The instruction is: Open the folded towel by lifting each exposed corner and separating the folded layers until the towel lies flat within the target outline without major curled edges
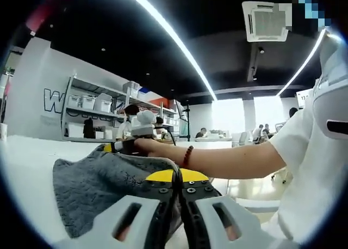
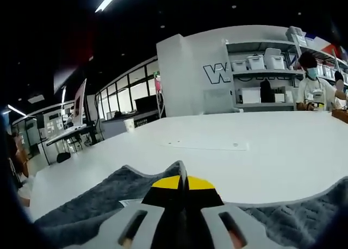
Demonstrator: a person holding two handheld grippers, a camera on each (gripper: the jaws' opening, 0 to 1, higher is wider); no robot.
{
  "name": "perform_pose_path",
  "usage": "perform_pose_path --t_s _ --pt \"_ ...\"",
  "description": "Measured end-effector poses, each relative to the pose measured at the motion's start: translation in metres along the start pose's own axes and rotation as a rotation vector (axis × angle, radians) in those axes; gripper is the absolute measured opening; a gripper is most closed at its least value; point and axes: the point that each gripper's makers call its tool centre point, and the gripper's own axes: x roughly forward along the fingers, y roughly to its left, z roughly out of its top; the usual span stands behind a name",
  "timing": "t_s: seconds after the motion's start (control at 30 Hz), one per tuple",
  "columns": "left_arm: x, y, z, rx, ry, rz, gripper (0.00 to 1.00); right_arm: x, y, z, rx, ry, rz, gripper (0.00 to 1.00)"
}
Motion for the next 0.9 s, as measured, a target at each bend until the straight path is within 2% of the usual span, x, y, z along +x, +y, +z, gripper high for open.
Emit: perform_pose_path --t_s 0.33,0.9 --pt "-0.002 0.0 0.005 -0.038 -0.023 -0.012 0.0 0.002 0.005 0.007 0.017 -0.016 0.007 0.0" --pt "-0.002 -0.001 0.01 0.02 -0.002 -0.003 0.0 0.007 0.008 0.021 0.028 -0.031 0.018 0.0"
